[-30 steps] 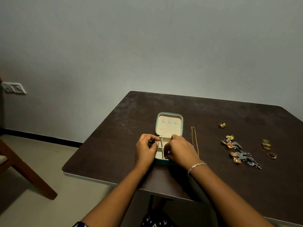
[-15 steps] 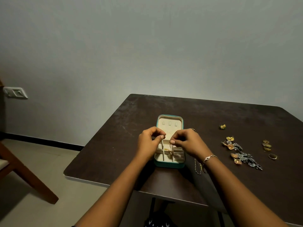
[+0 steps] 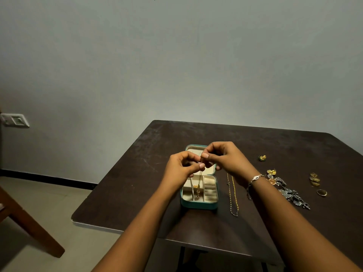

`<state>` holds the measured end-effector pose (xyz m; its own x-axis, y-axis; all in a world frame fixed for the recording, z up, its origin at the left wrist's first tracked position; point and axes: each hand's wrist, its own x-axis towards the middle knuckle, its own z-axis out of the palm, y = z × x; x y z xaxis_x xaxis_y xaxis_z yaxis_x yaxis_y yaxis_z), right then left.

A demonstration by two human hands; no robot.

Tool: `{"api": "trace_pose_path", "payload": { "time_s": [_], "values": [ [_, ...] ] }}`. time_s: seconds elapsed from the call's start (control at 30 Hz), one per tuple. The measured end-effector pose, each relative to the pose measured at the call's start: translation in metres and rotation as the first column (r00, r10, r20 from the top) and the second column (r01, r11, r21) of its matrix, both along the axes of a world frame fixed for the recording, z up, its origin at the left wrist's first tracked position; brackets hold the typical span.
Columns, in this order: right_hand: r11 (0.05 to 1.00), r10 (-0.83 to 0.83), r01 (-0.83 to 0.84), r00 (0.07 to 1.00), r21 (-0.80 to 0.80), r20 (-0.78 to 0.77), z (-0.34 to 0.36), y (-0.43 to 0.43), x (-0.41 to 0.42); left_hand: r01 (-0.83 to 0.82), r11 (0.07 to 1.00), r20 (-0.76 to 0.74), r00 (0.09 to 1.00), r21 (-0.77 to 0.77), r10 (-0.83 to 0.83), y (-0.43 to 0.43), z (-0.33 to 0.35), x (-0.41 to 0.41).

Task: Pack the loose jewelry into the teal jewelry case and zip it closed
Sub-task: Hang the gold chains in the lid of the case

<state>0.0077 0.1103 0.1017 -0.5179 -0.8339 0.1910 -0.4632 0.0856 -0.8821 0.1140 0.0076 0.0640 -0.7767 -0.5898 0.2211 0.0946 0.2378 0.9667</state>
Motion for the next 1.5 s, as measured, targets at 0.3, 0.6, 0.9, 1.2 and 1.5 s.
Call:
{"api": "trace_pose_path", "payload": {
  "time_s": [0.3,0.6,0.9,1.2,1.5],
  "values": [
    [0.999,0.014,-0.006,0.984,-0.049,0.176,0.011,-0.001,-0.001,0.004,1.0,-0.009,1.0,0.029,-0.004,0.0,0.005,0.005],
    [0.999,0.005,0.002,0.985,-0.035,0.172,0.031,0.0,-0.009,-0.03,0.995,0.017,0.999,0.095,0.028,-0.002,0.0,0.004],
    [0.999,-0.031,0.024,0.974,0.03,0.223,0.017,0.012,-0.015,-0.079,0.932,-0.046,0.994,0.353,0.102,-0.002,0.007,0.006],
    [0.999,-0.045,0.044,0.924,0.011,0.379,-0.001,0.014,-0.011,-0.134,0.945,0.06,0.991,0.298,0.122,-0.001,0.005,0.004],
    [0.993,-0.115,0.113,0.943,0.027,0.312,-0.021,0.01,-0.009,-0.136,0.958,0.112,0.988,0.251,0.111,-0.001,0.004,0.004]
  ]
}}
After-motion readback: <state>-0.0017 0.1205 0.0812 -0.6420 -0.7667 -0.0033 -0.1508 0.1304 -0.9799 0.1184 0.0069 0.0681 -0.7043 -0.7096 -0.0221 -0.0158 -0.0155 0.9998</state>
